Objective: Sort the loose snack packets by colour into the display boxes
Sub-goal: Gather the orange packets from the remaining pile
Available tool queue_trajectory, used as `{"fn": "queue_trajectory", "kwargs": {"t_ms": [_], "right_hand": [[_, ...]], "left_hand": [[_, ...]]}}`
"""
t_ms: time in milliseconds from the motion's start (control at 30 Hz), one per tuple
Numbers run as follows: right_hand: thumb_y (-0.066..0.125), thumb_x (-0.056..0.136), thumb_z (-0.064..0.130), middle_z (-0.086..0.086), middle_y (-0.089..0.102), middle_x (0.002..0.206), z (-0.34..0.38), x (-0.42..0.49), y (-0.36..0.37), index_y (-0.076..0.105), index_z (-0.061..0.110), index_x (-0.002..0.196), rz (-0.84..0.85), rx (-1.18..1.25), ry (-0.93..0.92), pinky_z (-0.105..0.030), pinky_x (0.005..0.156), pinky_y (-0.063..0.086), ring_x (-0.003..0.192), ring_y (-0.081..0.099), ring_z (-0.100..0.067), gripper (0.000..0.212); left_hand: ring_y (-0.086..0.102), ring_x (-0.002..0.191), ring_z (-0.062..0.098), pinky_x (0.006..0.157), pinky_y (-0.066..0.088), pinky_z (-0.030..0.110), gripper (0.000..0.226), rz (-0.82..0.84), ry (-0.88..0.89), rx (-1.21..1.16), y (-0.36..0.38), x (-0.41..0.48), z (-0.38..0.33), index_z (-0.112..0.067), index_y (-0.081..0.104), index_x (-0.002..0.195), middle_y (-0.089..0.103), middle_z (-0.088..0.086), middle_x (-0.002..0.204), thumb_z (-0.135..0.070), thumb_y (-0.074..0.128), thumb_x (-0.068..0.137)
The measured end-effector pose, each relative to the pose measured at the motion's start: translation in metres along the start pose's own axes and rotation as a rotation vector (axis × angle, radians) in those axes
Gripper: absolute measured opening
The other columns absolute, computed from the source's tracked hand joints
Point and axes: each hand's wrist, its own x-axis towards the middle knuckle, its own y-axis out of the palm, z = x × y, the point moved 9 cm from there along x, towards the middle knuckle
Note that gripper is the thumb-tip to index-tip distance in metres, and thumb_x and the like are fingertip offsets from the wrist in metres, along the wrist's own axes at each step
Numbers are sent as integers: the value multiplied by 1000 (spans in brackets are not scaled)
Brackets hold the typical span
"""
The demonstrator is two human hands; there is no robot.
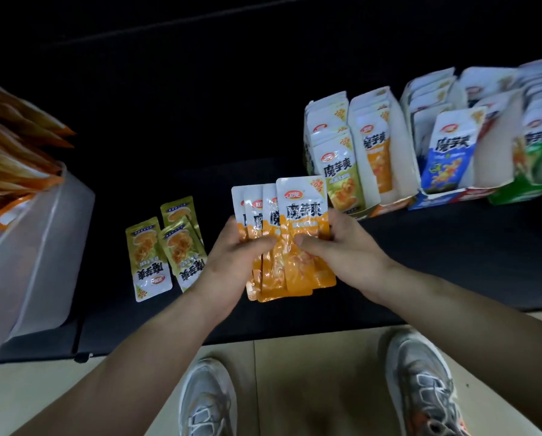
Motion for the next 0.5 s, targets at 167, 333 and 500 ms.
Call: {"fn": "queue_trajectory", "kwargs": {"t_ms": [167, 333, 500], "right_hand": [[59, 95, 37, 10, 73, 110, 16, -11, -6, 58, 35, 124, -6, 6, -30, -42, 98, 53, 101, 69, -7, 29], [44, 89, 59, 9, 64, 127, 23, -13, -28, 54, 34, 133, -60, -77, 7, -46, 107, 43, 119, 58, -15, 50], [44, 101, 47, 3, 69, 113, 25, -9, -52, 63, 27, 114, -29, -114, 0, -49, 99, 50, 107, 65, -16, 31]], "left_hand": [[71, 103, 20, 93, 55, 53, 58, 55, 64, 24, 33, -1, -26, -27, 54, 130, 73, -1, 114, -35, 72, 76], [69, 106, 16, 95, 55, 48, 60, 98, 117, 144, 62, 7, -46, -26, 49, 133, 71, -2, 116, -33, 73, 79], [67, 110, 14, 97, 54, 47, 61, 212, 122, 246, 79, 17, -53, -28, 44, 137, 68, -3, 121, -19, 73, 85]]}}
